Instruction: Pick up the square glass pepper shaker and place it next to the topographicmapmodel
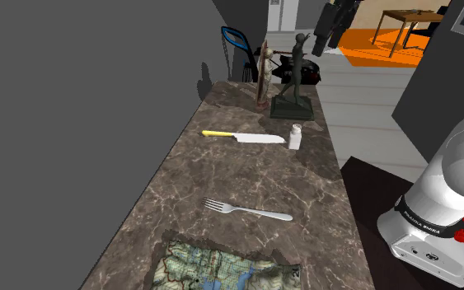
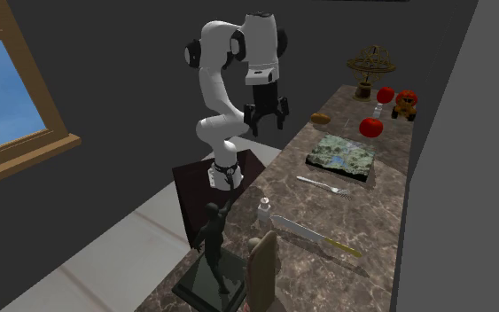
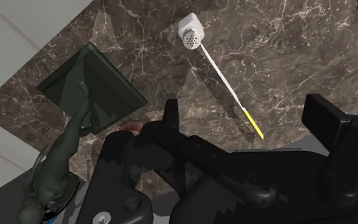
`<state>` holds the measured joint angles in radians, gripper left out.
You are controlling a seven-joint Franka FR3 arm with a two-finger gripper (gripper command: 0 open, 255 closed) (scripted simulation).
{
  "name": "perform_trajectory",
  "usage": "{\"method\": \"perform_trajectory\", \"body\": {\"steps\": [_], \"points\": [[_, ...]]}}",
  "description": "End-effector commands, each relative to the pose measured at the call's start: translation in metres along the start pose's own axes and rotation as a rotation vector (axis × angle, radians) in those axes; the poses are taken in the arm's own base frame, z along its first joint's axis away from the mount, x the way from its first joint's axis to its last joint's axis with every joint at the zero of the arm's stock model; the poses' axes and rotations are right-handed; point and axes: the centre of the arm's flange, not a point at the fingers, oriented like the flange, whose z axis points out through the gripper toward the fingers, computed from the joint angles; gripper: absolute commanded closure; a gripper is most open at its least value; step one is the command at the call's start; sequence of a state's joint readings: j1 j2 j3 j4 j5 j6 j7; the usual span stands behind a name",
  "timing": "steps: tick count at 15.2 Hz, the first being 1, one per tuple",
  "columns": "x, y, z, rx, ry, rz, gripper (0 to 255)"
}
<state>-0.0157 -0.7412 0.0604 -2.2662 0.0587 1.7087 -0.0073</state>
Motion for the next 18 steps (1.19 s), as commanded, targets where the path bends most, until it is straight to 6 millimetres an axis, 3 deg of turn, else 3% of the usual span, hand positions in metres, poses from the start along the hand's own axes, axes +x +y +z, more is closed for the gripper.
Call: {"method": "perform_trajectory", "body": {"steps": [1,18], "points": [[0.000,0.000,0.000,0.000,0.000,0.000,0],[0.033,0.018,0.225,-0.038,-0.181,-0.156,0]]}}
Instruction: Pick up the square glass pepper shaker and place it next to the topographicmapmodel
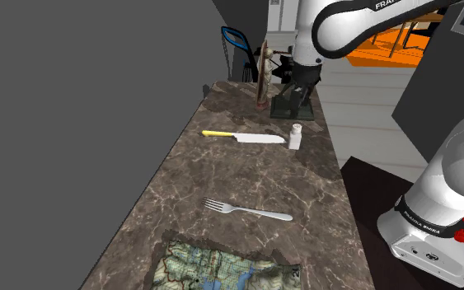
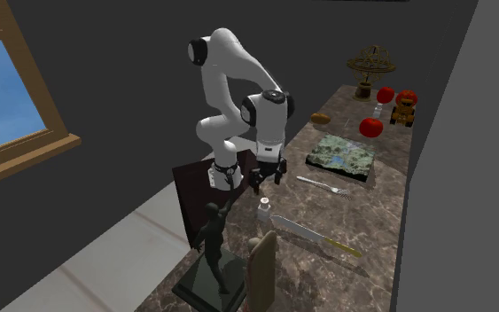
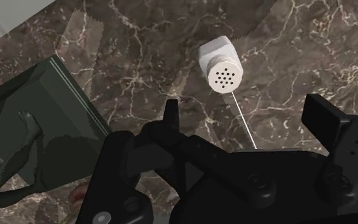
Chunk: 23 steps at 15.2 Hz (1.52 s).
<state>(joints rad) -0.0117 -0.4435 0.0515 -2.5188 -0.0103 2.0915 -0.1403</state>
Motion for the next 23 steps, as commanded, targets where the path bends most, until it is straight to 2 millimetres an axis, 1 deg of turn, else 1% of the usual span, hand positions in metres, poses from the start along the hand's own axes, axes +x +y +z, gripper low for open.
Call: {"method": "perform_trajectory", "body": {"steps": [1,2,8,9,17,18,23], "points": [[0.005,0.001,0.031,-0.004,-0.021,-0.020,0],[0.006,0.001,0.033,-0.005,-0.023,-0.021,0],[0.005,0.002,0.065,-0.005,-0.023,-0.021,0],[0.005,0.002,0.073,-0.005,-0.023,-0.021,0],[0.005,0.002,0.073,-0.005,-0.023,-0.021,0],[0.005,0.002,0.073,-0.005,-0.023,-0.021,255],[0.005,0.002,0.073,-0.005,-0.023,-0.021,255]]}}
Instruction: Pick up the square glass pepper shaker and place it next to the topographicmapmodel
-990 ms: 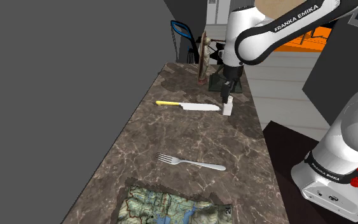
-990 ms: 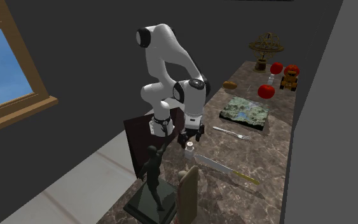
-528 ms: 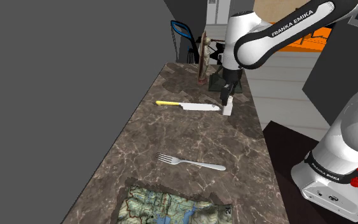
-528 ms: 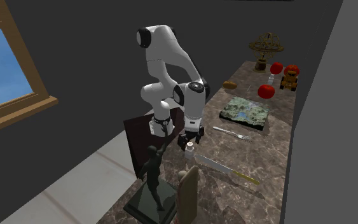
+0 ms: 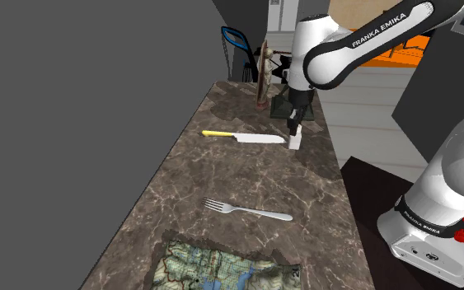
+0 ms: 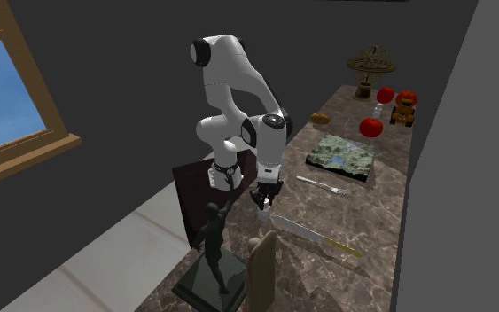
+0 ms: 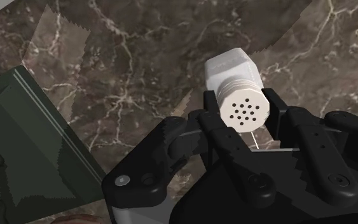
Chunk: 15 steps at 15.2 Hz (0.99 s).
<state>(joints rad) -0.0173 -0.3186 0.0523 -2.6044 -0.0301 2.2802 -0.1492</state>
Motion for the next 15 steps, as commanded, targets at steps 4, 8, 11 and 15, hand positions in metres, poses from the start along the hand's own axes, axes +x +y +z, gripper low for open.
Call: {"method": "perform_trajectory", "body": {"steps": [4,8,11,15], "points": [[0.000,0.000,0.000,0.000,0.000,0.000,255],[0.000,0.001,-0.021,0.000,0.000,0.000,255],[-0.001,0.002,-0.037,0.000,0.000,0.000,255],[-0.001,0.002,-0.058,0.000,0.000,0.000,255]]}}
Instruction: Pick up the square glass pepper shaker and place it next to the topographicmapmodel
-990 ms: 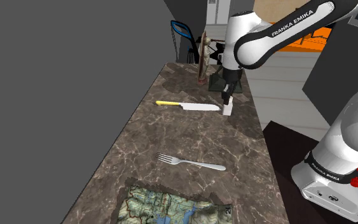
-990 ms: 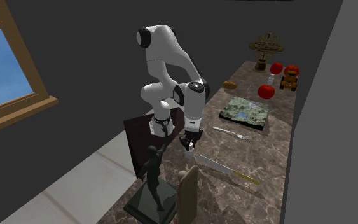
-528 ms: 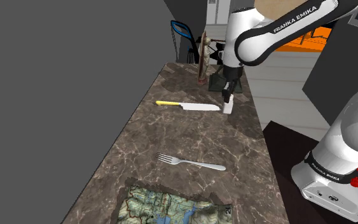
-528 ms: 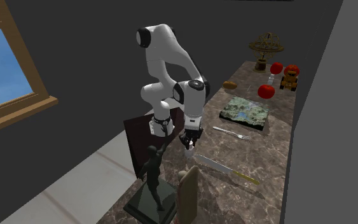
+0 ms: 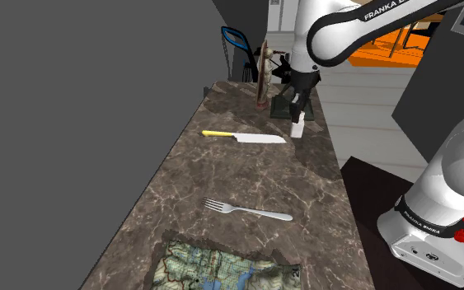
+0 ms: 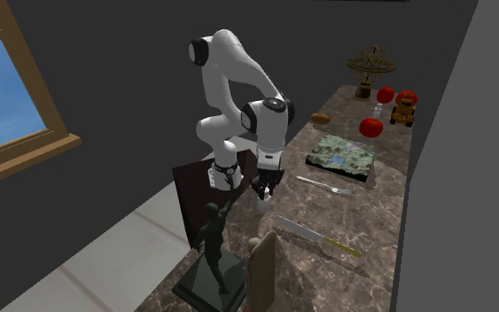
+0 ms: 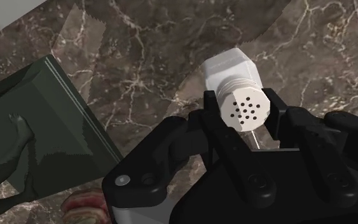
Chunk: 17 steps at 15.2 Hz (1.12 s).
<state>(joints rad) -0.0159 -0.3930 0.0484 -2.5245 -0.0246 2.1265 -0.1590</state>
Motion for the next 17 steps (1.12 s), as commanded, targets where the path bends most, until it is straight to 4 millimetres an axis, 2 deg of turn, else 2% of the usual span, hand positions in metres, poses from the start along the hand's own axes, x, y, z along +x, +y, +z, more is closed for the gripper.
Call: {"method": "perform_trajectory", "body": {"steps": [1,17], "points": [[-0.001,0.000,-0.010,0.000,-0.001,0.000,255],[-0.002,0.003,-0.095,0.000,-0.001,0.000,255]]}}
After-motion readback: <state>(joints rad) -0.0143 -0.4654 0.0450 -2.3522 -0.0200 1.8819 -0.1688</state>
